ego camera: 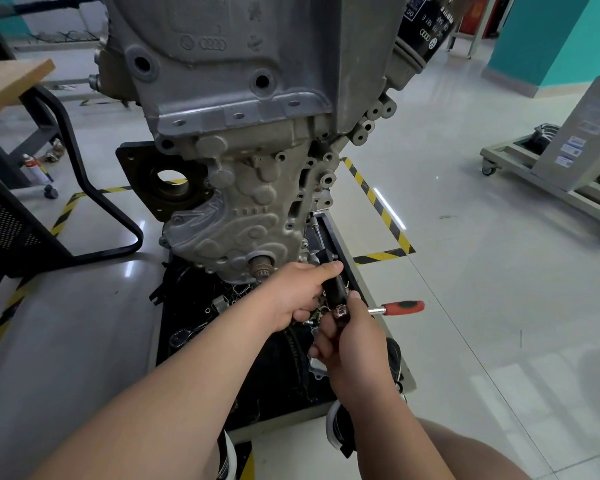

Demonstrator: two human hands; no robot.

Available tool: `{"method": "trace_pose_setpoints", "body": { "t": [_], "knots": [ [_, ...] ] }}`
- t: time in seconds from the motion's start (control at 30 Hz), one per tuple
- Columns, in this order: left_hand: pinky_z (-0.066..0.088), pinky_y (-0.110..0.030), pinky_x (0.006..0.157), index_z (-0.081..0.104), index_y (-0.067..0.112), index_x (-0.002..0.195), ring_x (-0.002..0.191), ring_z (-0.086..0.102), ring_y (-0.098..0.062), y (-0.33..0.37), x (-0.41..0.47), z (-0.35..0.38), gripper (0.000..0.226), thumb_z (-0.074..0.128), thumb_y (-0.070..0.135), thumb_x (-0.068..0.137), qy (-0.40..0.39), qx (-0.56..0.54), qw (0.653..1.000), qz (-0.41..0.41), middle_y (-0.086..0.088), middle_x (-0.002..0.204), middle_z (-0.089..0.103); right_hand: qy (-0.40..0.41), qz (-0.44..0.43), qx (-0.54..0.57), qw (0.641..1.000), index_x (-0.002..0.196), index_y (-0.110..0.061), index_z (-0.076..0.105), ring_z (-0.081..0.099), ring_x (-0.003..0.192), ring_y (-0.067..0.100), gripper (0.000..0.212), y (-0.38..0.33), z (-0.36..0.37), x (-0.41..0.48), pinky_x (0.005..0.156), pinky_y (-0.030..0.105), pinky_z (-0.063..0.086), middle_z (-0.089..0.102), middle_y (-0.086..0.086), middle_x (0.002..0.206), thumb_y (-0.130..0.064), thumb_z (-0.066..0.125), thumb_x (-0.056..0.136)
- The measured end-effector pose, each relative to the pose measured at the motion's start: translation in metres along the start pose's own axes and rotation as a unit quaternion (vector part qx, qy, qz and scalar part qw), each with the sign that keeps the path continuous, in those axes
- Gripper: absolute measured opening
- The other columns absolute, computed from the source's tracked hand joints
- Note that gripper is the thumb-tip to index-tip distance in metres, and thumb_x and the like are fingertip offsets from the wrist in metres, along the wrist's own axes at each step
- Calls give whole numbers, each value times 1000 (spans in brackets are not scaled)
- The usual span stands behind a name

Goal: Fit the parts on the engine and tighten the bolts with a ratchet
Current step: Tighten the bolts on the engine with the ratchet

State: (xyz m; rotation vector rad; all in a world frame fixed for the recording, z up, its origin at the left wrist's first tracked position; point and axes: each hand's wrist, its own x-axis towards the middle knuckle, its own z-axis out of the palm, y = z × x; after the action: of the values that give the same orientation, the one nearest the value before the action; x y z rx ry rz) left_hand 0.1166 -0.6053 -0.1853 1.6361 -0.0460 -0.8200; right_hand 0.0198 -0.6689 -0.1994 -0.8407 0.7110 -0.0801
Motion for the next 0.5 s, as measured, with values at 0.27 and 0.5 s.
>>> {"method": "trace_pose_setpoints", "body": {
  "t": [0.27, 0.5],
  "knots": [
    [16, -13, 30, 55, 13, 80, 31, 21, -5, -3, 3, -4, 24, 62, 32, 93, 2, 9, 1000, 10, 11, 37, 37, -74, 125, 183, 972, 83, -14, 52, 22, 33, 10, 40, 0, 3, -5, 34, 21, 31, 29, -3, 48, -46, 37, 100],
    [19, -14, 29, 58, 9, 81, 26, 32, -6, -4, 2, -4, 26, 63, 31, 92, 23, 25, 999, 15, 3, 40, 51, -82, 156, 207, 962, 79, -14, 50, 23, 31, 10, 41, 4, 5, -4, 34, 19, 31, 29, -4, 46, -46, 36, 100]
  ]
}}
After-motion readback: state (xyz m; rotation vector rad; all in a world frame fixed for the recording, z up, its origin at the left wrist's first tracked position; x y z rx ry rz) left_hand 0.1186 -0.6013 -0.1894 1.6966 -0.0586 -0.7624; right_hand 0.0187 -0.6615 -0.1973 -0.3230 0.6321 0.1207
